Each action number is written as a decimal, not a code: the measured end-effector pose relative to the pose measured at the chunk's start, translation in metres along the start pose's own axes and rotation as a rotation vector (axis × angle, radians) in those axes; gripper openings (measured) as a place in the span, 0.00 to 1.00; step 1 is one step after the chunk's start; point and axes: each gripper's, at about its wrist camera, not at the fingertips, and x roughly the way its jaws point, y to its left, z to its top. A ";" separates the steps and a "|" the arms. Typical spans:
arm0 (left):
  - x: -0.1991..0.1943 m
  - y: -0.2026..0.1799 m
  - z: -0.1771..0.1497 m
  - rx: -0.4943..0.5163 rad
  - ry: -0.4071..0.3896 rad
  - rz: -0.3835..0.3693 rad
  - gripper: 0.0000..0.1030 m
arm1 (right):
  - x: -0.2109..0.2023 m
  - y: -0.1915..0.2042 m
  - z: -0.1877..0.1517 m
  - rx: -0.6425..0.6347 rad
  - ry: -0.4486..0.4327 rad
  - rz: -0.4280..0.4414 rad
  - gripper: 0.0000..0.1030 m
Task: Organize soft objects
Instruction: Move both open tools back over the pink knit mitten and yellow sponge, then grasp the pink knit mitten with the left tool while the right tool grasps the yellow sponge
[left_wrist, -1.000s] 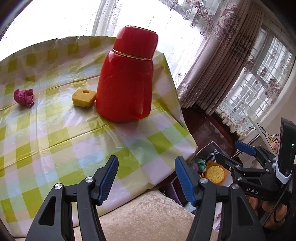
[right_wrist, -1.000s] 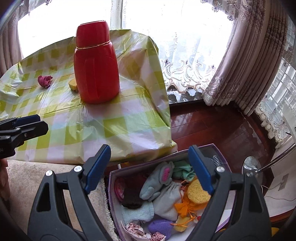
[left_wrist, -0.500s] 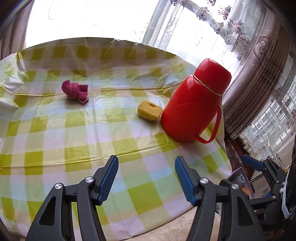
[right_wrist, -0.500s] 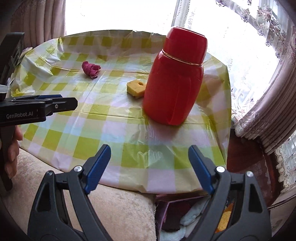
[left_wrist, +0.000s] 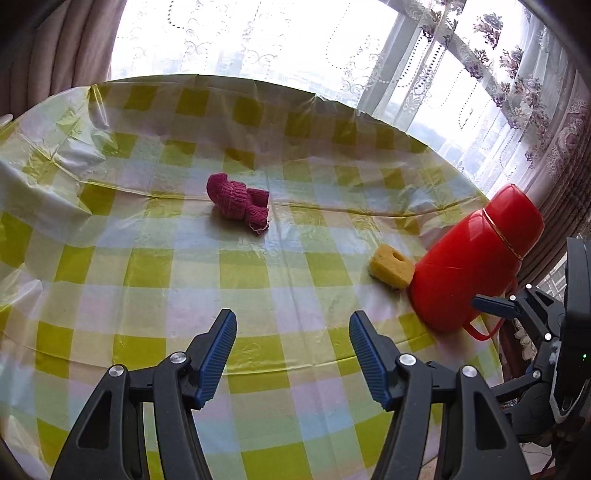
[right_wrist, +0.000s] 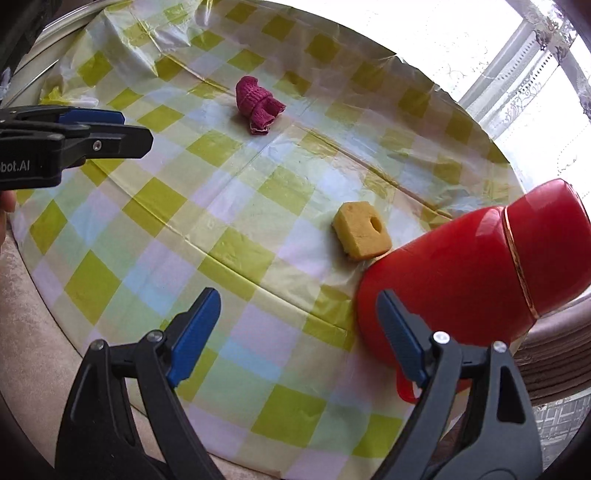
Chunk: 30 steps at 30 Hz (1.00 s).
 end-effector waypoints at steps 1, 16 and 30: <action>0.003 0.005 0.004 -0.006 -0.006 0.010 0.62 | 0.006 -0.002 0.008 -0.031 0.015 0.010 0.85; 0.079 0.055 0.074 -0.113 -0.008 0.048 0.62 | 0.111 -0.054 0.075 -0.116 0.334 0.003 0.85; 0.152 0.073 0.102 -0.170 0.036 0.001 0.63 | 0.157 -0.071 0.089 -0.027 0.451 0.061 0.85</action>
